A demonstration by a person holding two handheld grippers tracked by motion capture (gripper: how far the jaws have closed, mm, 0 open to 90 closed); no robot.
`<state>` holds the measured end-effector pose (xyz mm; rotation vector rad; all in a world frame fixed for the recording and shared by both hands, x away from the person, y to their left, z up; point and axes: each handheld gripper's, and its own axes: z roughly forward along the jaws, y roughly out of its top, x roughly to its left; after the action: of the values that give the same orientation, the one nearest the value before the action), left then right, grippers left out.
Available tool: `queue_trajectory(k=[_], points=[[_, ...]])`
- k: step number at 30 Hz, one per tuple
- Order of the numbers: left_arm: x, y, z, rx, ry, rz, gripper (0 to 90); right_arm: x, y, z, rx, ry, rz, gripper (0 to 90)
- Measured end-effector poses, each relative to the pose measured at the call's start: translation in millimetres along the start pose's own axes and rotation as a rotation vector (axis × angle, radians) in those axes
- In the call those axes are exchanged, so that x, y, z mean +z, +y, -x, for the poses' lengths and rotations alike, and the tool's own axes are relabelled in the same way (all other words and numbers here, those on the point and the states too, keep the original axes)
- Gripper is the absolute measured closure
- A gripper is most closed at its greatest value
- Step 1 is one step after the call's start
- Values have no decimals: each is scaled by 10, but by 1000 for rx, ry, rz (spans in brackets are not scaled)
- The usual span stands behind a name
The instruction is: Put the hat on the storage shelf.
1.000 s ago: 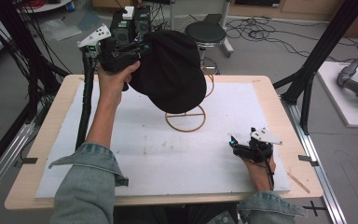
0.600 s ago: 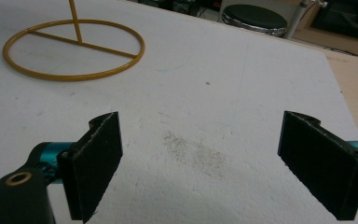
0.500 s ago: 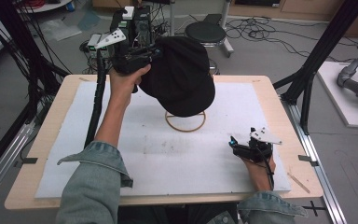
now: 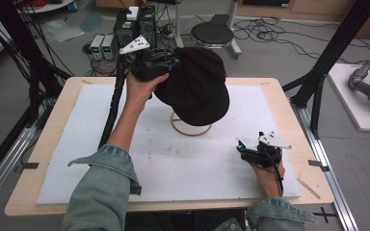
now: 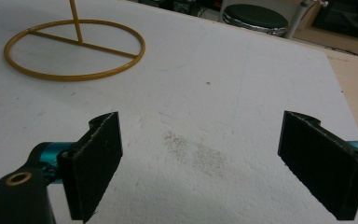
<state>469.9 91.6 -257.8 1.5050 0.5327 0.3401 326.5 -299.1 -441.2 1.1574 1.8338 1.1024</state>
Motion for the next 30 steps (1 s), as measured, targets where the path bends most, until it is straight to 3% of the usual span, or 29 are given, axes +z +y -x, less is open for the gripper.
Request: queue_trajectory(k=[4, 11, 23, 30], points=[[66, -33, 21, 15, 10, -19, 715, 0, -2, 1, 4, 0, -2, 134], [140, -90, 14, 4, 29, -47, 673, 1, -2, 6, 1, 0, -3, 134], [174, -131, -5, 12, 28, -74, 592, 5, -2, 0, 0, 3, -4, 134], [206, -158, 3, 21, 34, -84, 498, 3, -2, -1, 8, 2, -6, 134]])
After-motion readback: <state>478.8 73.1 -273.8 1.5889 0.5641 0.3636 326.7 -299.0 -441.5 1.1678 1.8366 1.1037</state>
